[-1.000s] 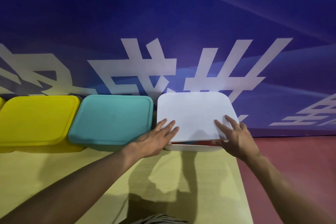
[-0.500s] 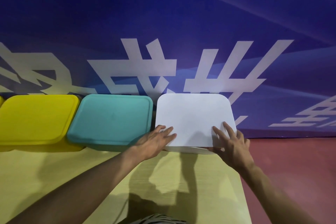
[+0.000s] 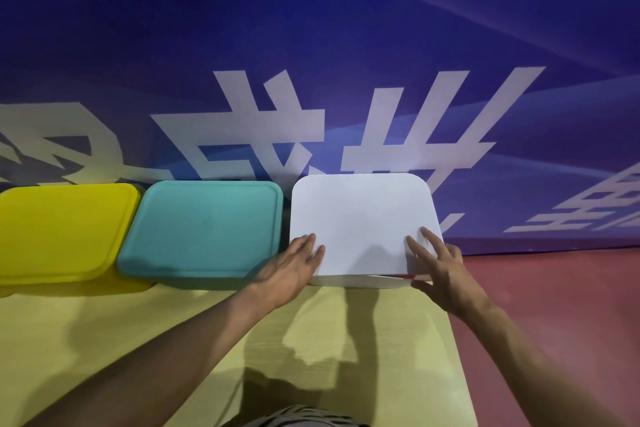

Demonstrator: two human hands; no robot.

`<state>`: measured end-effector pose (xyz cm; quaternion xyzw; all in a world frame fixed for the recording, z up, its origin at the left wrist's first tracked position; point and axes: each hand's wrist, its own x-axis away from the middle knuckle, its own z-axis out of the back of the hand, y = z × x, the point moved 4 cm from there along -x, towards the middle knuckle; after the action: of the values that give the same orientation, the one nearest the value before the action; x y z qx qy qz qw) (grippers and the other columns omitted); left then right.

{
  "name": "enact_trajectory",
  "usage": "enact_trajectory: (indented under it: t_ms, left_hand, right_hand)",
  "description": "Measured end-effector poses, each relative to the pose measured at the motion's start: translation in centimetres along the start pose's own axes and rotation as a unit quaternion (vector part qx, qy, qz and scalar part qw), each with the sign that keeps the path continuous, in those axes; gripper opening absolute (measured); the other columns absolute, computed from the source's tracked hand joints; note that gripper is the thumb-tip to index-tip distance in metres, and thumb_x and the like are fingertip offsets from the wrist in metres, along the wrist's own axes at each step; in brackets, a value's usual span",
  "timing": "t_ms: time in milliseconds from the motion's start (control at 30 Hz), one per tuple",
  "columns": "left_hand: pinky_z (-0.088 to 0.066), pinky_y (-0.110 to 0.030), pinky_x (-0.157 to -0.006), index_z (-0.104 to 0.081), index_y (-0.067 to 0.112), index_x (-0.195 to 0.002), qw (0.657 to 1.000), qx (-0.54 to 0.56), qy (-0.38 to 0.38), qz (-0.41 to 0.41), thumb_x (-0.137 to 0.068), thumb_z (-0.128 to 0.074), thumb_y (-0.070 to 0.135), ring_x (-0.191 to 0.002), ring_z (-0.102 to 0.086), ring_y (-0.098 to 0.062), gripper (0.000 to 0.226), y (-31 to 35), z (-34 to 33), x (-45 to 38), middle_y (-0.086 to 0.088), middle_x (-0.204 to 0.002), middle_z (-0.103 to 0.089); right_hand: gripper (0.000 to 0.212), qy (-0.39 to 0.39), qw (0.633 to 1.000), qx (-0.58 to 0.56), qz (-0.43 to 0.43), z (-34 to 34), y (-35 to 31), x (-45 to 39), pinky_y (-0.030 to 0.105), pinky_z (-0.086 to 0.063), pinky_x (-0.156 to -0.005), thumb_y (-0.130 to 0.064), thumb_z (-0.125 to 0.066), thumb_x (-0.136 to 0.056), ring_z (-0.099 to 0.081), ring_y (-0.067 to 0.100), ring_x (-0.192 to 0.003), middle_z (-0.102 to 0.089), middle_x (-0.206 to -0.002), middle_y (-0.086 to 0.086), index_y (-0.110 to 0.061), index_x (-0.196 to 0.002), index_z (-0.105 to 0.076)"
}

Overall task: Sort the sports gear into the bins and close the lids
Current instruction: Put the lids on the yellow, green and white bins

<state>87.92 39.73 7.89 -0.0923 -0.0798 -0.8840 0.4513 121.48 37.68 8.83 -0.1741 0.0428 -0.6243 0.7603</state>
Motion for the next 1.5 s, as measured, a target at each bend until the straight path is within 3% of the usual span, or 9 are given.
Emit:
enact_trajectory:
  t_ms: [267, 500, 700, 867, 967, 1067, 1133, 1333, 1500]
  left_hand:
    - [-0.035, -0.045, -0.120, -0.008, 0.009, -0.162, 1.000, -0.014, 0.009, -0.013, -0.095, -0.041, -0.016, -0.156, -0.009, -0.036, 0.078, 0.4, -0.2, 0.0, -0.023, -0.168, -0.004]
    - [-0.035, -0.048, -0.120, -0.010, 0.011, -0.162, 1.000, -0.014, -0.004, -0.007, -0.098, -0.042, -0.011, -0.156, -0.008, -0.036, 0.074, 0.2, -0.6, -0.6, -0.022, -0.168, -0.005]
    - [-0.040, -0.048, -0.116, -0.013, 0.010, -0.160, 1.000, -0.012, -0.009, -0.010, -0.094, -0.044, -0.013, -0.154, -0.011, -0.037, 0.077, 0.1, -0.7, -1.0, -0.022, -0.167, -0.008]
    - [-0.041, -0.048, -0.115, -0.016, 0.010, -0.160, 1.000, 0.000, -0.011, -0.004, -0.095, -0.046, -0.011, -0.154, -0.011, -0.036, 0.075, 0.2, -0.4, -0.9, -0.020, -0.167, -0.009]
    - [-0.045, -0.048, -0.111, -0.016, 0.012, -0.160, 1.000, 0.002, -0.011, 0.001, -0.096, -0.050, -0.009, -0.153, -0.012, -0.035, 0.075, 0.1, -0.6, -0.9, -0.019, -0.167, -0.009]
    - [-0.046, -0.047, -0.110, -0.017, 0.013, -0.159, 1.000, 0.004, -0.011, 0.009, -0.095, -0.053, -0.008, -0.153, -0.013, -0.034, 0.077, 0.0, -0.8, -1.0, -0.017, -0.167, -0.010]
    - [-0.047, -0.047, -0.110, -0.017, 0.014, -0.159, 1.000, 0.003, -0.008, 0.008, -0.095, -0.055, -0.007, -0.153, -0.012, -0.034, 0.078, 0.0, -0.8, -0.9, -0.017, -0.167, -0.010]
    - [-0.045, -0.045, -0.112, -0.019, 0.013, -0.159, 1.000, -0.001, 0.008, 0.002, -0.095, -0.057, -0.005, -0.154, -0.015, -0.034, 0.077, -0.2, -0.9, -0.6, -0.019, -0.167, -0.013]
    - [-0.048, -0.047, -0.108, -0.021, 0.012, -0.157, 1.000, 0.009, 0.005, -0.005, -0.095, -0.055, -0.003, -0.152, -0.014, -0.034, 0.072, -0.2, -1.0, -0.8, -0.020, -0.166, -0.014]
  right_hand:
    - [0.108, -0.076, 0.994, 0.052, 0.053, 0.6, 3.1, -1.1, 0.050, -0.049, -0.105, -0.021, -0.082, -0.085, -0.049, 0.038, -0.131, 0.004, -0.171, 0.005, -0.028, -0.164, -0.009]
    - [0.089, -0.044, 0.992, 0.100, 0.066, 1.1, 2.7, -1.4, 0.050, -0.056, -0.091, -0.020, -0.083, -0.084, -0.064, 0.038, -0.103, -0.026, -0.166, 0.014, -0.015, -0.159, -0.035]
    - [0.086, -0.026, 0.988, 0.119, 0.094, 1.7, 3.1, -1.7, 0.051, -0.059, -0.089, -0.029, -0.084, -0.082, -0.067, 0.038, -0.104, -0.036, -0.161, 0.013, -0.014, -0.155, -0.041]
    - [0.086, -0.024, 0.988, 0.111, 0.102, 2.2, 3.5, -1.7, 0.048, -0.063, -0.073, -0.044, -0.079, -0.082, -0.074, 0.031, -0.097, -0.027, -0.166, 0.002, -0.027, -0.157, -0.040]
    - [0.093, -0.054, 0.988, 0.142, 0.038, 2.0, 3.9, -1.7, 0.045, -0.062, -0.074, -0.055, -0.070, -0.083, -0.075, 0.027, -0.084, -0.013, -0.168, 0.022, -0.047, -0.160, -0.019]
    - [0.102, -0.085, 0.980, 0.180, 0.011, 1.7, 3.7, -1.5, 0.042, -0.060, -0.074, -0.064, -0.059, -0.087, -0.070, 0.022, -0.073, -0.062, -0.127, 0.015, -0.052, -0.155, 0.015]
    - [0.110, -0.050, 0.983, 0.173, 0.042, 1.5, 3.8, -1.7, 0.040, -0.058, -0.073, -0.058, -0.069, -0.087, -0.066, 0.022, -0.070, -0.070, -0.090, 0.004, -0.051, -0.155, 0.017]
    - [0.127, -0.039, 0.992, 0.081, 0.091, 0.8, 5.0, -1.8, 0.042, -0.054, -0.078, -0.026, -0.086, -0.081, -0.054, 0.024, -0.080, -0.063, -0.088, 0.006, -0.050, -0.157, 0.014]
    - [0.110, -0.015, 0.993, 0.079, 0.091, 1.2, 5.1, -1.4, 0.041, -0.050, -0.068, -0.019, -0.081, -0.087, -0.043, 0.020, -0.073, -0.055, -0.078, -0.001, -0.044, -0.160, -0.001]
